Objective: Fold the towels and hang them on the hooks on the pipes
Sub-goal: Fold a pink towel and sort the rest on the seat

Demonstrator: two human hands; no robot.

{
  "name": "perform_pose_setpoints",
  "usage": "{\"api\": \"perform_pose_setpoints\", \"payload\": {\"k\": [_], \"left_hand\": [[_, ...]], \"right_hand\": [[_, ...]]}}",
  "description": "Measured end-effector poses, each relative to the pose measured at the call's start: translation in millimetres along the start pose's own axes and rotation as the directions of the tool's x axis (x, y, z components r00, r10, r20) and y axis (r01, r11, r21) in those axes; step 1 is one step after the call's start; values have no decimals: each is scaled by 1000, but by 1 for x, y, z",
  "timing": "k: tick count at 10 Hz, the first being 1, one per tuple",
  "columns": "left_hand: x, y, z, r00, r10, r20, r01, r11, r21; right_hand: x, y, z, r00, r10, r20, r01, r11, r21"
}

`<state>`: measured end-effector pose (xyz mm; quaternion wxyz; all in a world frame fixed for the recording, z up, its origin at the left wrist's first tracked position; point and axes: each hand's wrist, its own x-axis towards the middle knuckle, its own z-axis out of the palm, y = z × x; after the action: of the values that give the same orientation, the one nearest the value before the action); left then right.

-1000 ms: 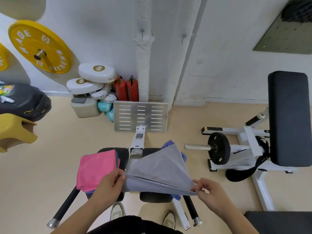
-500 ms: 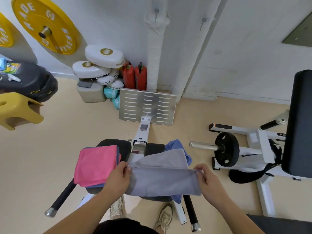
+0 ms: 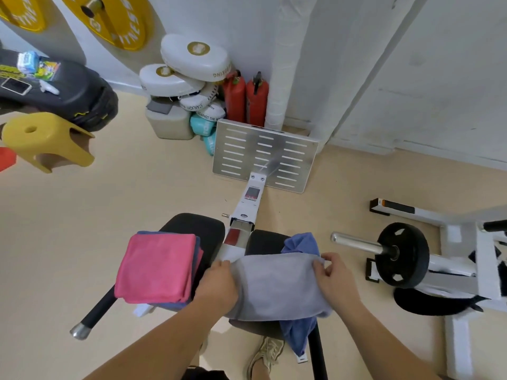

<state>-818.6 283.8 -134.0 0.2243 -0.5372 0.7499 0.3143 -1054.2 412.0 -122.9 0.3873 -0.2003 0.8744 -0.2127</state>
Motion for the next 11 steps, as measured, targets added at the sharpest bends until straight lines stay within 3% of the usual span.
{"api": "perform_pose_setpoints", "payload": {"k": [1,2,3,4,5,6,7,8,9,10,11], "left_hand": [[-8,-1,9,999,21,24,-19,997,-69],[-8,-4,14,998,-53,-37,48,992,-114],[-14,-2,19,975,-220,-44,209,961,-180],[-20,3,25,932,-357,67,360,879,-314],[-22,0,25,877,-452,164,469,732,-494],[-21,-4,22,838,-484,252,514,546,-662],[-26,-3,12,781,-495,380,574,330,-749],[-45,0,0,776,-362,517,586,107,-803],[-71,1,-21,842,-216,493,519,80,-851],[-100,8,-48,935,-127,330,348,163,-923],[-129,20,-75,997,-50,54,67,337,-939]], "right_hand": [[0,3,-2,990,137,22,-138,989,47],[-4,6,-9,974,216,73,-225,964,142],[-10,6,-20,931,263,252,-339,878,339],[-17,4,-24,885,256,389,-400,845,355],[-26,-2,-19,920,220,324,-325,890,319],[-35,-8,-17,969,145,201,-206,923,324],[-49,-18,-21,983,62,171,-115,940,320],[-69,-26,-33,991,-5,131,-40,942,334],[-93,-30,-49,991,-54,124,2,922,387],[-118,-37,-57,988,-72,137,1,887,462],[-145,-59,-54,985,-113,127,29,847,531]]}}
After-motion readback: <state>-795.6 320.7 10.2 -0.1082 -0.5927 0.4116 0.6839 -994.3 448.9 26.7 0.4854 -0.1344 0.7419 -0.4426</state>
